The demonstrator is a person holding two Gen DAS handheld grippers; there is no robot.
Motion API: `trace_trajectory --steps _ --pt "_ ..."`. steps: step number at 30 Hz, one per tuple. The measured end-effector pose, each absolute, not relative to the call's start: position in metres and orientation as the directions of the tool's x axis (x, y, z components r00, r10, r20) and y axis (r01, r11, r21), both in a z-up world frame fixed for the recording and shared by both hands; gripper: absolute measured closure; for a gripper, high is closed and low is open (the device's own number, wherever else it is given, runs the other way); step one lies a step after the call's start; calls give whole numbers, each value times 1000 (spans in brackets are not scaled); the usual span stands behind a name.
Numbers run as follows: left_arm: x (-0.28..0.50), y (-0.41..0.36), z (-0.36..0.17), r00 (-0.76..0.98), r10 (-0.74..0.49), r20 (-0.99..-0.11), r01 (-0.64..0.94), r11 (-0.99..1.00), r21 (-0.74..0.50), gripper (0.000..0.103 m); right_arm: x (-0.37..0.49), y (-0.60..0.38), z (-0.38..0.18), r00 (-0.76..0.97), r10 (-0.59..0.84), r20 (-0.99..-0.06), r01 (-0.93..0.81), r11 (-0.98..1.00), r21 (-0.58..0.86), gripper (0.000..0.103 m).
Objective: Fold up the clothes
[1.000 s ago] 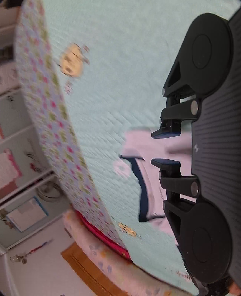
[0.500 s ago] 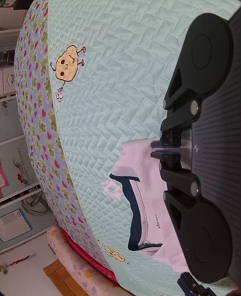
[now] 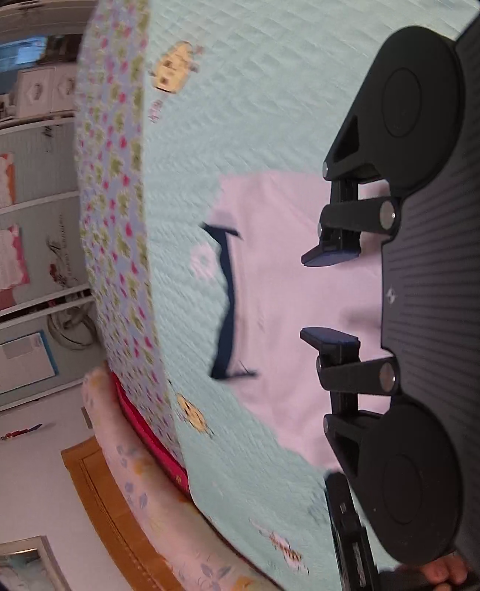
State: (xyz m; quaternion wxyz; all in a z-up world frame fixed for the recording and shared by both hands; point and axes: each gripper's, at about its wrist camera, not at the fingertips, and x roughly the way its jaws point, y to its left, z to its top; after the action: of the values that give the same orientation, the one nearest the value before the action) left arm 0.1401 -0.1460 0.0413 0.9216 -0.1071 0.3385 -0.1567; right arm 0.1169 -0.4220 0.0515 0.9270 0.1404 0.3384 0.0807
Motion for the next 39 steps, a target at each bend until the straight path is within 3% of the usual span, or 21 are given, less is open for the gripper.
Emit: trace_trajectory --steps 14,16,18,21,26,31,39 --pt "164 -160 35 669 -398 -628 217 913 -346 58 100 -417 38 759 246 -603 -32 939 343 66" --pt "166 -161 33 647 -415 -639 212 903 -372 66 100 -419 40 762 241 -601 -32 941 337 66" --pt "169 -161 33 621 -448 -643 200 884 -422 89 99 -422 41 770 232 -594 -25 942 334 66" --pt "170 -158 37 598 -508 -620 170 837 -520 89 98 -428 40 780 214 -588 -7 943 334 66" --pt "171 -155 35 578 -606 -546 95 715 -693 89 94 -437 30 787 220 -576 28 921 390 66" --pt "180 -128 -7 554 -746 -369 -186 320 -929 93 90 -436 27 790 222 -571 31 916 399 66" --pt "174 -116 -22 579 -802 -147 -192 42 -981 93 87 -433 20 791 222 -570 27 918 395 62"
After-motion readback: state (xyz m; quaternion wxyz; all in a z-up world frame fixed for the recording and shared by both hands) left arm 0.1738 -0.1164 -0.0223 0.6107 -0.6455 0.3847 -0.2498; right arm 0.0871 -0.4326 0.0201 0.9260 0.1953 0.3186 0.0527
